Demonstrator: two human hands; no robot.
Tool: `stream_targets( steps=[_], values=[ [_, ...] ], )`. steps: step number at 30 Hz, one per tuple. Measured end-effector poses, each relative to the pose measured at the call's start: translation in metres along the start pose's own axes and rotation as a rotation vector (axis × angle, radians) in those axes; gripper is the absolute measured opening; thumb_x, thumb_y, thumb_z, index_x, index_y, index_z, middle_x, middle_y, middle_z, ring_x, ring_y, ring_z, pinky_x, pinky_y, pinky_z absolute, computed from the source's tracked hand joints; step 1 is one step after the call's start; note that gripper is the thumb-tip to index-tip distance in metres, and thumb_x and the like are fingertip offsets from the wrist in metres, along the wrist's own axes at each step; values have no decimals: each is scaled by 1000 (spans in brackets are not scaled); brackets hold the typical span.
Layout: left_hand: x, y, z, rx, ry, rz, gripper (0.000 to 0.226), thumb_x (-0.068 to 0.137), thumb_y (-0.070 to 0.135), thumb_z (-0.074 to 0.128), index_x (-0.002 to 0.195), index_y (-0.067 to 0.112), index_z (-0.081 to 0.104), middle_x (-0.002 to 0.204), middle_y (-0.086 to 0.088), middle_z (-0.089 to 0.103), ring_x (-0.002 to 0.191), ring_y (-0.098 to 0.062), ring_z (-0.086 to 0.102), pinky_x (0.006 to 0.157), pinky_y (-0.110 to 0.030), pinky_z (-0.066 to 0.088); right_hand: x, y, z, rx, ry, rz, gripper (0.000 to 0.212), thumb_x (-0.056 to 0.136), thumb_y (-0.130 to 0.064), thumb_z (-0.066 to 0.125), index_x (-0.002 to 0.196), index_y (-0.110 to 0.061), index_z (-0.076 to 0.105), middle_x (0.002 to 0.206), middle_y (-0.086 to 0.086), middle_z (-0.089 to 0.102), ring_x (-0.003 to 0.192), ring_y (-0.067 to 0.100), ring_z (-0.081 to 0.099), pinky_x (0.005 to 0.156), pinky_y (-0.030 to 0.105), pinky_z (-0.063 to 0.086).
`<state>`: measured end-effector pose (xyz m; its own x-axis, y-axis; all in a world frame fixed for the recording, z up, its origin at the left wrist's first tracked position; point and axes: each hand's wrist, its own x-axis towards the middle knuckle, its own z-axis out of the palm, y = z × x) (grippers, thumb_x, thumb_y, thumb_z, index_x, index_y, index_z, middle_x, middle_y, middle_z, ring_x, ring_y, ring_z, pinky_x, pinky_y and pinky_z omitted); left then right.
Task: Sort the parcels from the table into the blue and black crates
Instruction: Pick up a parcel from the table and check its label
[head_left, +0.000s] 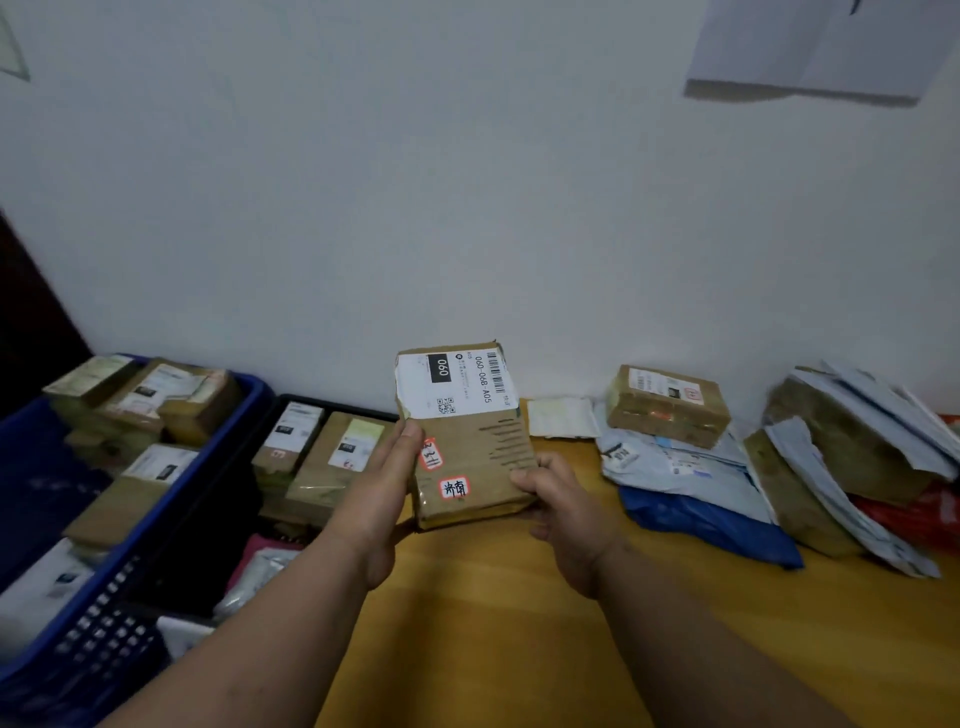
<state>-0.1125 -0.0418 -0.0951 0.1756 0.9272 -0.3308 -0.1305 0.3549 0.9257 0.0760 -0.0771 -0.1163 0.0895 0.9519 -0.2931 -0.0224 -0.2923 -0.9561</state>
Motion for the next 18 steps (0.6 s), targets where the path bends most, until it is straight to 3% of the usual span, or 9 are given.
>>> stream_targets(
  steps=[2, 5, 6, 9, 13, 15, 18],
  values=[
    [-3, 3, -40, -21, 23, -7, 43, 94, 60, 45, 127, 35, 57, 112, 1, 73, 92, -19, 72, 65, -33, 56, 7, 3, 41, -9, -34, 20, 47, 67, -49, 64, 108, -29, 56, 110, -2, 66, 106, 24, 59, 85, 39, 39],
    [-3, 3, -96, -52, 67, -46, 58, 84, 65, 58, 129, 28, 54, 110, -4, 73, 96, -25, 72, 86, -49, 57, 16, 11, 96, -9, -74, 67, 53, 64, -50, 64, 111, -28, 53, 110, -2, 65, 109, 27, 59, 85, 38, 39],
    [-3, 2, -111, -57, 78, -61, 61, 82, 63, 62, 130, 26, 53, 110, -5, 73, 96, -26, 72, 84, -47, 57, 19, 13, 110, -14, -89, 83, 53, 63, -51, 64, 110, -28, 53, 110, -3, 65, 110, 28, 59, 86, 38, 39],
    [-2, -3, -150, -60, 147, -82, 49, 86, 49, 65, 123, 20, 53, 109, -9, 72, 96, -26, 70, 71, -35, 53, 29, 18, 141, -39, -144, 117, 55, 61, -54, 66, 108, -29, 53, 107, -3, 65, 106, 26, 60, 88, 40, 39],
    [2, -8, -190, -82, 199, -129, 38, 88, 43, 64, 116, 20, 55, 116, -13, 69, 113, -29, 62, 85, -40, 52, 49, 16, 174, -88, -232, 146, 56, 55, -53, 67, 102, -27, 51, 98, -2, 64, 92, 20, 58, 79, 37, 38],
    [5, -9, -210, -99, 222, -145, 41, 86, 46, 65, 118, 22, 57, 117, -13, 69, 107, -29, 64, 87, -42, 53, 62, 20, 192, -113, -285, 162, 51, 61, -50, 66, 103, -26, 50, 102, 2, 64, 91, 21, 58, 75, 35, 39],
    [16, -9, -238, -103, 238, -176, 61, 74, 57, 68, 125, 25, 58, 113, -7, 72, 105, -26, 68, 90, -46, 53, 86, 27, 218, -165, -364, 218, 62, 60, -56, 70, 112, -29, 49, 119, 7, 63, 103, 27, 62, 78, 35, 47]
  ],
)
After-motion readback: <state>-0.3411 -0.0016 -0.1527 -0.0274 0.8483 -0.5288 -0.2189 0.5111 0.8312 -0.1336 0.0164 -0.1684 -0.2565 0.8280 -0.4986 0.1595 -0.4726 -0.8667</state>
